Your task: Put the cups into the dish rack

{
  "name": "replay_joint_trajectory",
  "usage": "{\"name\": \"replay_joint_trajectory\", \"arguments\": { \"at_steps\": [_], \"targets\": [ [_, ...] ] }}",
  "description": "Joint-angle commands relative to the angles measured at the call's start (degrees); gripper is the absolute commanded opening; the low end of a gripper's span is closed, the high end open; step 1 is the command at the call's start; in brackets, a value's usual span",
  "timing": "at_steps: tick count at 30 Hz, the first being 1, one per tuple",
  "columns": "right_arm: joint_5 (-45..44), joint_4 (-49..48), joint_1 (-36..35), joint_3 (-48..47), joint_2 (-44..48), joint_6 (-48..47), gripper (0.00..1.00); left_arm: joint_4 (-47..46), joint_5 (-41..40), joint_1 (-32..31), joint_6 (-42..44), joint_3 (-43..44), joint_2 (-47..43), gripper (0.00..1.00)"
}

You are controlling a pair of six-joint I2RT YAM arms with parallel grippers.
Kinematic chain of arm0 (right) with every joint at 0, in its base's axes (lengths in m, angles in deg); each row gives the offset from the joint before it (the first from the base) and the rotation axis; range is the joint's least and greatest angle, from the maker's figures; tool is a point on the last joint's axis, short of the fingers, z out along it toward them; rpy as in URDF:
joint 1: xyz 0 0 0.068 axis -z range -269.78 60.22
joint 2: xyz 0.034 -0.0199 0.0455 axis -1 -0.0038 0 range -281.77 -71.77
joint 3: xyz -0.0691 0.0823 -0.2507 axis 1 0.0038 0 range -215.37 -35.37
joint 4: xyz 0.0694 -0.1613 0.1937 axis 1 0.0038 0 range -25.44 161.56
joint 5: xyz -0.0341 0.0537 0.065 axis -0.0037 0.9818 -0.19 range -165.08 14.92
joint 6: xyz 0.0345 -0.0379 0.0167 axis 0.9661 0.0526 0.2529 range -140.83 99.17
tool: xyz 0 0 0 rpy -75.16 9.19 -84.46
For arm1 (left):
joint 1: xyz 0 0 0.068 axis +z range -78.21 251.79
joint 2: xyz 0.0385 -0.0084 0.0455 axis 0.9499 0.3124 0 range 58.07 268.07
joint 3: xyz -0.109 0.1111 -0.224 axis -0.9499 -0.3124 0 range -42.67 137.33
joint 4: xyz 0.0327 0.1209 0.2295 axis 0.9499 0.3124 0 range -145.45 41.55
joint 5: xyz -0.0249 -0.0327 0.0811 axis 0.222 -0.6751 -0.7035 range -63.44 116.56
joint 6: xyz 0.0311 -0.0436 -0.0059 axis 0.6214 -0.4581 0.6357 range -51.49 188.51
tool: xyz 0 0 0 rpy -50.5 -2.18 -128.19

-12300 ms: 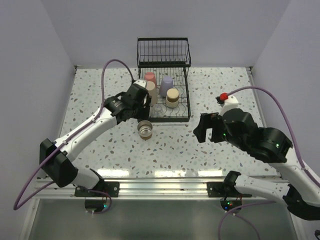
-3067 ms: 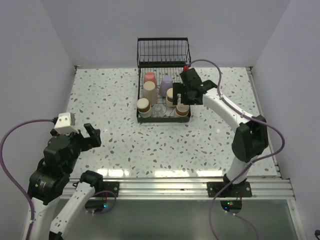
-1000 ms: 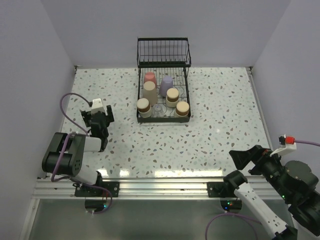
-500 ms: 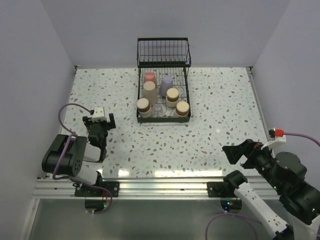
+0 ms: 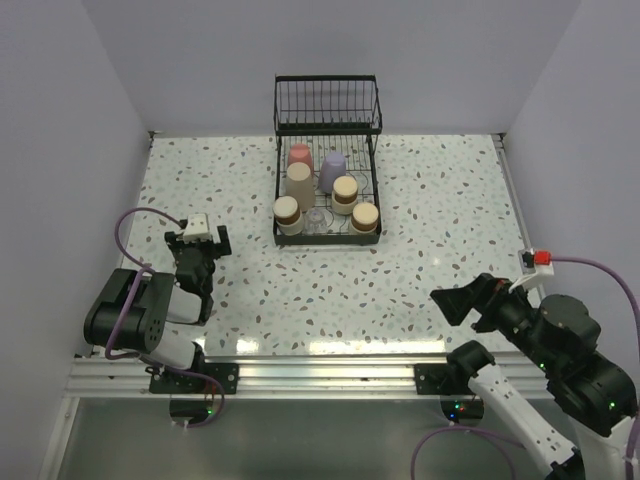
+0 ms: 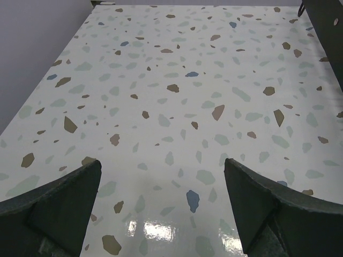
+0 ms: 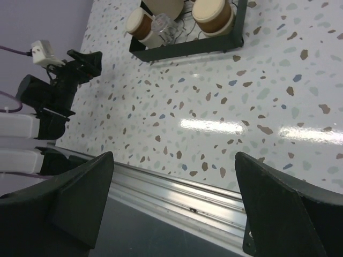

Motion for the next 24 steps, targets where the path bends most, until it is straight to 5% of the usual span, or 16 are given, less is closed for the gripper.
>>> {"name": "replay_joint_trajectory", "arguments": {
  "at_steps": [1, 7, 24],
  "targets": [
    [6.6, -9.8, 0.2, 2.3, 1.6, 0.2, 0.98, -6.8, -0.1, 0.4, 1.1, 0.4, -0.1, 1.00],
    [12.0, -12.8, 0.1, 3.9, -2.2, -1.2, 0.98, -6.9, -0.1, 0.4, 1.1, 0.4, -0.1, 1.00],
    [9.6, -9.8, 0.1, 3.2, 1.7, 0.5, 0.98, -6.9, -0.1, 0.4, 1.2, 0.3, 0.0, 1.00]
  ]
}}
